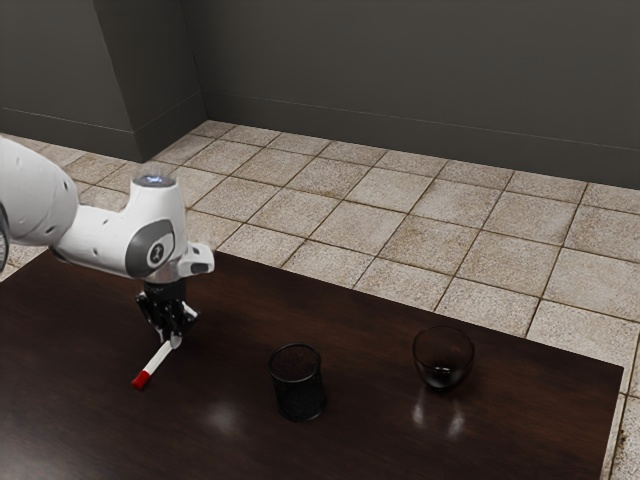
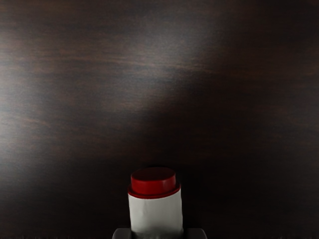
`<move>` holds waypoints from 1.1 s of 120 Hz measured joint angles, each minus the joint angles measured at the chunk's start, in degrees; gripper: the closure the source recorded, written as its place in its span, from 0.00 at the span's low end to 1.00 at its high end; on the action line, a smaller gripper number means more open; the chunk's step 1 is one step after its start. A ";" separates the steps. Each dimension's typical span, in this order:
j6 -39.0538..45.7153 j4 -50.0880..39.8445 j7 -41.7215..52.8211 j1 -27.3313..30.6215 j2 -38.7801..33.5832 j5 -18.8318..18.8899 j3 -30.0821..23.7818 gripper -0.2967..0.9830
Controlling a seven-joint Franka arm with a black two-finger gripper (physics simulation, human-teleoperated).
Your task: Put the marker into the pen holder.
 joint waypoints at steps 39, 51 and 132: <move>0.60 -0.22 -0.20 -0.09 -3.95 0.79 -0.79 0.82; 0.12 -0.05 -0.69 -0.28 -10.19 1.62 -5.85 0.83; 7.71 -0.25 -6.78 -4.04 -16.83 -7.36 -23.84 0.85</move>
